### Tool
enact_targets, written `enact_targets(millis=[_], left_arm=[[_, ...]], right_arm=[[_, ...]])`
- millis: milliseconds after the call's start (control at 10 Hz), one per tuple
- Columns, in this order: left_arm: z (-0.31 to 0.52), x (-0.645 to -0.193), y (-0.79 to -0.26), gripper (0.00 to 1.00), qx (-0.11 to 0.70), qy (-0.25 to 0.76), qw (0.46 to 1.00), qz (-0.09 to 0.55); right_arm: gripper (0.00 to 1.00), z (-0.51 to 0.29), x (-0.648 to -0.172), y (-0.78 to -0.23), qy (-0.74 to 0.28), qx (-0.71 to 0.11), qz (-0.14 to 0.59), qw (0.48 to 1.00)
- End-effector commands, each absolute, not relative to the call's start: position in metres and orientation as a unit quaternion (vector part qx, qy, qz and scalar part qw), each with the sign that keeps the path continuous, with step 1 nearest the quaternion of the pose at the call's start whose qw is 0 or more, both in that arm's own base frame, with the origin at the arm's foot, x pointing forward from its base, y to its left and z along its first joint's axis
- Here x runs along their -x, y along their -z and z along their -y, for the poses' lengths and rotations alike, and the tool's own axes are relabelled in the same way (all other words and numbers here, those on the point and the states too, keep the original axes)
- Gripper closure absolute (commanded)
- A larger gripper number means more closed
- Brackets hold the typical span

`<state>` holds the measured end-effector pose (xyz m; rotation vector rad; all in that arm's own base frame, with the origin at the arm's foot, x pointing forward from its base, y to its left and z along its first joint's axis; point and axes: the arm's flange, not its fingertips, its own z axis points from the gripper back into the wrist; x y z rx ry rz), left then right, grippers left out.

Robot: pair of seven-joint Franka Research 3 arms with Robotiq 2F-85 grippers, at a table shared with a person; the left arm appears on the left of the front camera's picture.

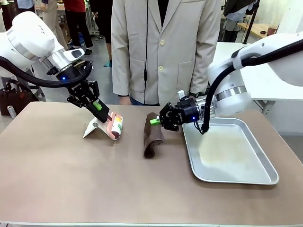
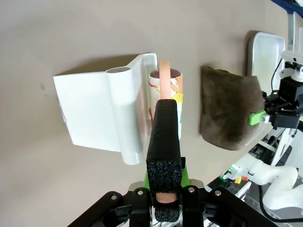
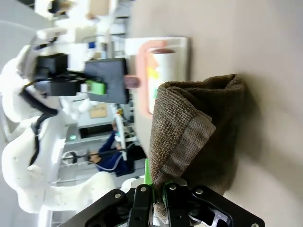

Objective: Clean the surface of the table.
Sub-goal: Return the Lint Roller and towel to their original positions.

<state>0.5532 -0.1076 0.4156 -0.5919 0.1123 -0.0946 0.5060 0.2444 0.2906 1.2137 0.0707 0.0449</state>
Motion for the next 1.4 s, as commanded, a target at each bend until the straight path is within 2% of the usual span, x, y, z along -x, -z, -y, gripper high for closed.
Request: enact_targets(millis=[0,500,1300], left_arm=[[0.108,-0.552,-0.411,0.78,0.302,0.054,0.95,-0.052],[0.108,-0.551,-0.408,0.78,0.309,0.061,0.948,-0.047],[0.095,-0.556,-0.401,0.78,0.329,0.027,0.943,-0.033]], right_arm=[[0.93,-0.253,-0.508,-0.304,-0.012,-0.481,-0.033,0.876],[0.93,-0.246,-0.501,-0.322,0.001,-0.388,-0.009,0.922],[0.93,-0.249,-0.499,-0.317,-0.004,-0.401,-0.025,0.916]])
